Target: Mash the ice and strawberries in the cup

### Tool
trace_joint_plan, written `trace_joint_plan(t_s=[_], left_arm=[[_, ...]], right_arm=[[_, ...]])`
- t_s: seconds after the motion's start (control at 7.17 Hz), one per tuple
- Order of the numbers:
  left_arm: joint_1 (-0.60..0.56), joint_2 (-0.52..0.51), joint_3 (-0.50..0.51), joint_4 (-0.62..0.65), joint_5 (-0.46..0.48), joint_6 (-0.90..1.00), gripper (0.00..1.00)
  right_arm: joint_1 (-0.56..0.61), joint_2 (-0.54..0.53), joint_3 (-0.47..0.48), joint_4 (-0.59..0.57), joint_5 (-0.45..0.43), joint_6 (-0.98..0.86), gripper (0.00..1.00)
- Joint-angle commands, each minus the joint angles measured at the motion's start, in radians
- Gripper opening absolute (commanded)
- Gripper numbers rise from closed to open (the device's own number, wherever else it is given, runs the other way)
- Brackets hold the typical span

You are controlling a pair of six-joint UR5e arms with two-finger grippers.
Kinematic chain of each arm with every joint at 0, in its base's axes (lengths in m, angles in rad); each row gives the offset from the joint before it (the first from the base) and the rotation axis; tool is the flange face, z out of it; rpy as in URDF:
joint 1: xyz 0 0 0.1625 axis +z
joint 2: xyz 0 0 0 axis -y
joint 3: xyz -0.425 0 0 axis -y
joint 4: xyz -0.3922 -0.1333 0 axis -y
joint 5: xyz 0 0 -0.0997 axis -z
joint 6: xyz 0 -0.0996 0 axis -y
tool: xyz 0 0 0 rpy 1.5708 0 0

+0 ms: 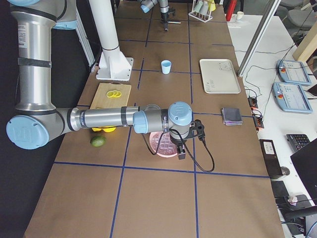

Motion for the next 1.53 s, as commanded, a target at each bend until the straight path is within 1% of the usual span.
trace_joint_plan(t_s=[0.0, 0.14, 0.28, 0.42, 0.56, 0.84, 0.98, 1.12, 1.25, 1.39], left_arm=[[0.002, -0.004, 0.006, 0.001, 0.003, 0.003, 0.89], [0.002, -0.004, 0.011, 0.001, 0.003, 0.003, 0.84], [0.002, -0.004, 0.011, 0.003, 0.003, 0.003, 0.75], [0.002, -0.004, 0.014, 0.003, 0.003, 0.001, 0.61], [0.002, -0.004, 0.013, 0.003, 0.001, 0.001, 0.4], [0.0, -0.002, 0.002, 0.004, -0.002, 0.004, 0.06], [-0.008, 0.004, -0.022, 0.004, -0.011, 0.006, 0.01], [-0.014, 0.013, -0.071, 0.031, -0.014, 0.006, 0.0], [-0.014, 0.01, -0.149, 0.135, -0.014, 0.007, 0.0], [-0.009, -0.007, -0.249, 0.298, -0.014, 0.007, 0.0]], right_arm=[[0.0, 0.002, 0.0, 0.001, 0.0, 0.003, 0.99], [0.0, 0.002, 0.0, 0.001, 0.001, 0.003, 0.99], [0.0, 0.002, 0.0, 0.001, 0.001, 0.003, 0.99], [0.0, 0.002, 0.0, 0.001, 0.0, 0.003, 0.99], [0.0, 0.002, 0.0, 0.001, 0.0, 0.003, 0.99], [0.0, 0.002, 0.0, 0.001, 0.0, 0.003, 0.99], [0.0, 0.001, 0.001, 0.001, 0.001, 0.001, 0.99], [0.0, 0.001, 0.0, 0.001, 0.0, 0.001, 0.99], [0.0, 0.001, -0.002, 0.001, 0.0, 0.001, 0.99], [0.002, 0.001, -0.018, 0.002, 0.001, 0.0, 0.99]])
